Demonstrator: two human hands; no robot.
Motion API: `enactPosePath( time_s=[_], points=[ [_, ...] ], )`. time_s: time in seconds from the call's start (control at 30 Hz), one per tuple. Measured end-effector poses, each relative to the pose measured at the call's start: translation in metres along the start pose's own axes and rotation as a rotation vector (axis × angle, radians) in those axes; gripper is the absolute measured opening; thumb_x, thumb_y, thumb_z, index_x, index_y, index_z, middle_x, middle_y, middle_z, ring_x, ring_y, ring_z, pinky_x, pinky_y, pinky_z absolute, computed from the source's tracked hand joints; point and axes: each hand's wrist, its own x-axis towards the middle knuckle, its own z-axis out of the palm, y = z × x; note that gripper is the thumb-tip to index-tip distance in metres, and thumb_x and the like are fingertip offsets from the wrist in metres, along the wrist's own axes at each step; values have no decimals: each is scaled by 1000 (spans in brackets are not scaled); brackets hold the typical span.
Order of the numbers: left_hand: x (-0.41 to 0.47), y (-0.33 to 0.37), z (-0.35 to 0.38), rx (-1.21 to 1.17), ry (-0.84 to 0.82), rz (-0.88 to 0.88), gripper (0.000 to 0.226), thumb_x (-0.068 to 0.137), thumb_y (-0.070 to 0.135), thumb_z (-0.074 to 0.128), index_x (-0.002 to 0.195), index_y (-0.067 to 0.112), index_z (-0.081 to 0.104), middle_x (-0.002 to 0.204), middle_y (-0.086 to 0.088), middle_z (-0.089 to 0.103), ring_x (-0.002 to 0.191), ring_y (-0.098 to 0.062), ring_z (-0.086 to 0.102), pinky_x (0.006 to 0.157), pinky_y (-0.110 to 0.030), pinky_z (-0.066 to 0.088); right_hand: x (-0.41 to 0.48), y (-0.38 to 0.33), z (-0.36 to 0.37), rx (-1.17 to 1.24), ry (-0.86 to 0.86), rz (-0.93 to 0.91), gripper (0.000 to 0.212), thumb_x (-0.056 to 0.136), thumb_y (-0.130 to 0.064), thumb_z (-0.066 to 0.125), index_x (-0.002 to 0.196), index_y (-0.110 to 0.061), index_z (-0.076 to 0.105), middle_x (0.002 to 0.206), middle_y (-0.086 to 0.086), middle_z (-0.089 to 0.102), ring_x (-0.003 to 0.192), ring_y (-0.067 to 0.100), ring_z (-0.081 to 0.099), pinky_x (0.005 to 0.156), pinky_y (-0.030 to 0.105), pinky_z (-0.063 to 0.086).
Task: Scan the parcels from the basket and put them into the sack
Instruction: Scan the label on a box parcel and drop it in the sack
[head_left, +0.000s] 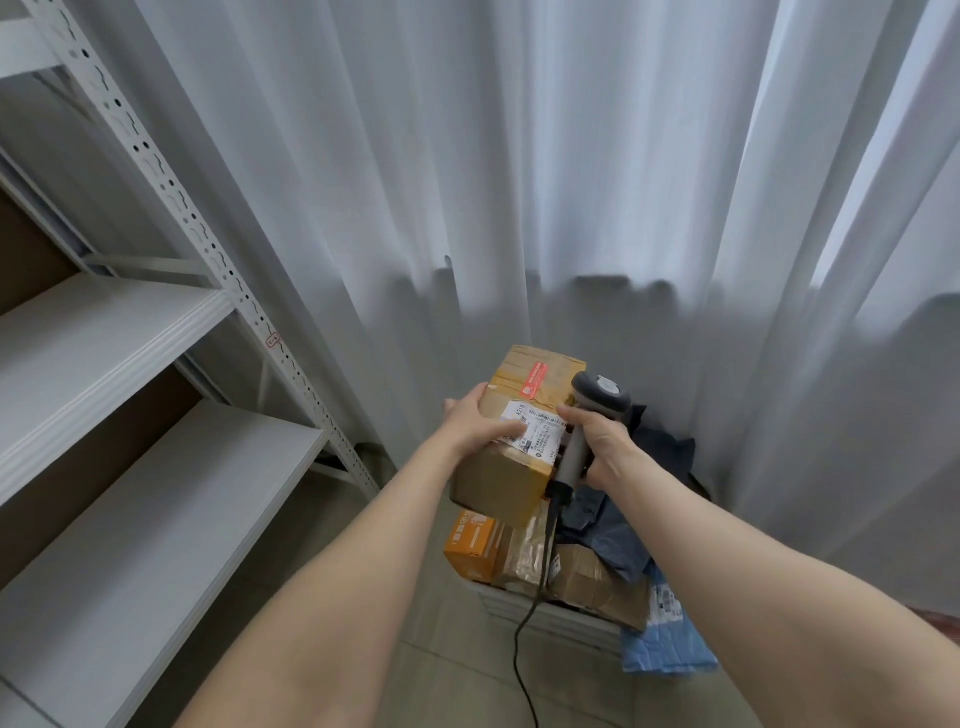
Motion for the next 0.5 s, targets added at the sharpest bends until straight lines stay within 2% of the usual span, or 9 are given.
enactPosePath(
  time_s=[0.1, 0.17, 0.33, 0.5],
  points=[
    [3, 7, 16, 484, 14, 23, 122, 60, 69, 74, 152, 27, 6, 149, -11, 24, 136, -33, 29, 111, -54, 28, 6, 3, -8, 0, -4, 19, 32, 81, -11, 76, 111, -9, 64, 105, 15, 73, 95, 35, 70, 91, 54, 53],
    [6, 11, 26, 660, 8, 12, 131, 56, 79, 68, 152, 23, -2, 153, -12, 20, 140, -34, 22, 109, -57, 22, 9, 4, -11, 10, -13, 34, 30, 82, -12, 74, 110, -9, 64, 105, 14, 73, 96, 34, 70, 91, 52, 53],
    [7, 11, 50, 786, -27, -1, 138, 55, 77, 69, 149, 24, -17, 153, -19, 10, 141, -39, 12, 106, -64, 20, 16, 6, -17, 40, -23, 77, 24, 84, -12, 72, 106, -11, 61, 101, 15, 72, 92, 34, 70, 87, 53, 54],
    [12, 6, 53, 856, 12, 44, 132, 61, 68, 70, 148, 26, -20, 151, -19, 10, 138, -40, 17, 104, -59, 27, 21, 9, -20, 37, -18, 84, 31, 82, -14, 74, 111, -12, 63, 104, 14, 72, 97, 33, 69, 90, 53, 53]
  ],
)
